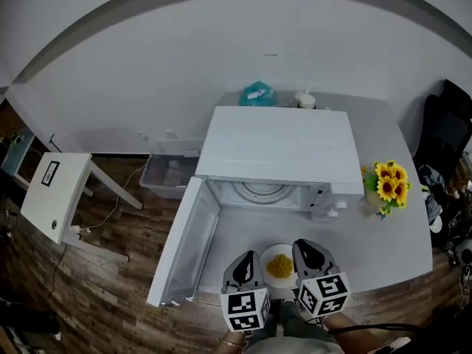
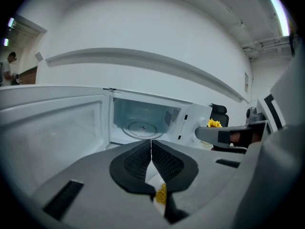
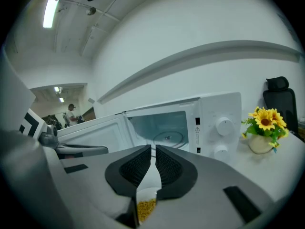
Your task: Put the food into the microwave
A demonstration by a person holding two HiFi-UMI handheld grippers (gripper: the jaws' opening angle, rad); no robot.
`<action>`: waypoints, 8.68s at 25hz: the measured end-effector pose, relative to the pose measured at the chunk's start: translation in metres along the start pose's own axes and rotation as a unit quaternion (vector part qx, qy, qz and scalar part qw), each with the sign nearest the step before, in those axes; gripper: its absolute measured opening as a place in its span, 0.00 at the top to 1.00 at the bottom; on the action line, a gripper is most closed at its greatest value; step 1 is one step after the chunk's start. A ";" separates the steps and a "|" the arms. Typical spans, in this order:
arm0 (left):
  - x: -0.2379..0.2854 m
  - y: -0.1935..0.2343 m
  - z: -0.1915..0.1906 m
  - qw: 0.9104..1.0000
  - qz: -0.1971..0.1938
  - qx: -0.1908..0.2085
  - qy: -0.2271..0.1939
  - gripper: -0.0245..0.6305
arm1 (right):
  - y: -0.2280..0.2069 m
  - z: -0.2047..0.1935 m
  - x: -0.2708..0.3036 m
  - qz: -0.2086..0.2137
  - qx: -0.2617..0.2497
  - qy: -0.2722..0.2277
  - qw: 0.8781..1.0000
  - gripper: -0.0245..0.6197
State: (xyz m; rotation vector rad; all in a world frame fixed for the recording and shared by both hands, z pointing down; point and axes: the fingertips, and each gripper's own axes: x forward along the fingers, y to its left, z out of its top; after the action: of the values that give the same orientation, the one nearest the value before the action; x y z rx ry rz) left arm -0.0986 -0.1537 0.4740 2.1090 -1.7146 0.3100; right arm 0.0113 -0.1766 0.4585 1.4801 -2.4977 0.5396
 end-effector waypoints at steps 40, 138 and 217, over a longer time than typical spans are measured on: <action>0.044 0.013 -0.168 0.978 0.043 -0.111 0.173 0.84 | -0.073 -0.178 0.008 -0.052 0.067 0.190 0.978 0.85; 0.146 0.085 0.008 0.995 -0.004 -0.079 0.057 0.86 | -0.062 -0.013 0.142 -0.059 0.093 -0.010 0.994 0.89; 0.139 0.066 0.006 0.996 0.027 -0.085 -0.019 0.93 | -0.046 -0.016 0.138 -0.086 0.008 -0.011 0.996 0.90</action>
State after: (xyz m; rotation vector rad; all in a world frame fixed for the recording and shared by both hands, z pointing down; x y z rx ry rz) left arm -0.1326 -0.2905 0.5373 1.9612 -1.7557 0.1347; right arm -0.0157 -0.3016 0.5295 1.6962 -2.3575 0.5172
